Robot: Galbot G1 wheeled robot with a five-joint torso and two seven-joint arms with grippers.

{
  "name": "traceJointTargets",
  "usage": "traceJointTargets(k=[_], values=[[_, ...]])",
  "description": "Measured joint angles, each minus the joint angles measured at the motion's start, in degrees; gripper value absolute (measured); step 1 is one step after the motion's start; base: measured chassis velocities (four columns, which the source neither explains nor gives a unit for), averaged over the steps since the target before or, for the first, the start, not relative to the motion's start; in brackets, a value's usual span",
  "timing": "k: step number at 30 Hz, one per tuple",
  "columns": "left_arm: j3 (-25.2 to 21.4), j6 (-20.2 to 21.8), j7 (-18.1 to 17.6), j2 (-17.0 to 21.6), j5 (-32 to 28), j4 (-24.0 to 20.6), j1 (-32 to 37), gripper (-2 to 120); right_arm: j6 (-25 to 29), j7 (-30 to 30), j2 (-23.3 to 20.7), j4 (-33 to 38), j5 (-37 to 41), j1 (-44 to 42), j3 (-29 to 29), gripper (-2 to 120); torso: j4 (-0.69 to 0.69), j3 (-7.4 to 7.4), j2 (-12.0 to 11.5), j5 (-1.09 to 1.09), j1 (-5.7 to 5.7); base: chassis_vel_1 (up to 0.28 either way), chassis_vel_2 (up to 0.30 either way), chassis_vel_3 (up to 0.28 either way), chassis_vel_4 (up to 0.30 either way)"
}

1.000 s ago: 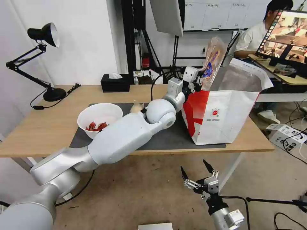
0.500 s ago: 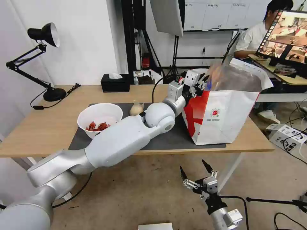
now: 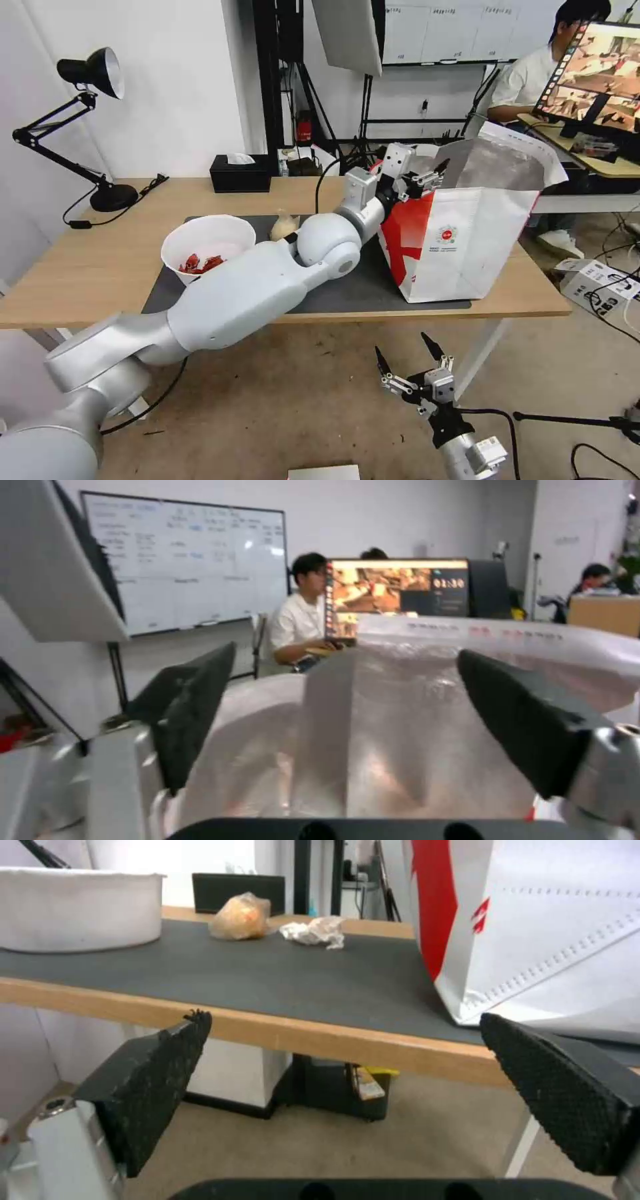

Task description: Pick up the trash from the table and place it into the takeout bag.

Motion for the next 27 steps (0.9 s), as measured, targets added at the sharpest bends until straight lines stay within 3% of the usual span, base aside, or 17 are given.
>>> traceJointTargets(k=[3,8,10,11,13,23,27], values=[[-2.7,0.0,-0.2,2.7,-0.1,-2.7,2.5,99,0.0,0.0,0.1,0.4,0.0,0.0,0.1,100,0.00,0.00,0.0,-0.01,0.00,0.000,0.000,0.000,0.000],[-9.8,-0.1,-0.1,10.3,0.4,-9.0,10.9,100,-0.1,0.1,-0.3,0.8,0.0,0.6,-0.4,100,0.01,0.00,0.0,-0.02,0.00,0.000,0.000,0.000,0.000],[-13.3,-0.4,0.1,13.8,2.9,-10.8,16.7,100,-0.1,0.3,-0.5,0.8,0.1,1.1,-0.9,100,0.03,-0.01,0.0,-0.02,-0.01,0.000,0.000,0.000,0.000],[-13.3,-0.4,0.1,13.8,2.9,-10.8,16.7,100,-0.1,0.3,-0.5,0.8,0.1,1.1,-0.9,100,0.03,-0.01,0.0,-0.02,-0.01,0.000,0.000,0.000,0.000],[-16.9,-1.0,1.1,15.9,6.8,-12.2,23.0,100,-0.1,0.4,-0.6,0.8,0.2,1.6,-1.5,100,0.02,0.00,0.0,-0.03,0.00,0.000,0.000,0.000,0.000],[-34.2,-2.9,3.9,19.5,16.5,-19.0,46.6,100,-0.1,0.8,-1.3,1.2,0.2,2.9,-3.5,100,0.01,-0.01,0.0,0.00,-0.01,0.000,0.000,0.000,0.000],[-36.9,-5.2,4.0,18.9,21.3,-19.9,52.2,100,0.4,0.9,-0.6,2.0,0.1,2.0,-2.7,100,0.05,0.00,0.0,0.01,-0.01,0.000,0.000,0.000,0.000]])
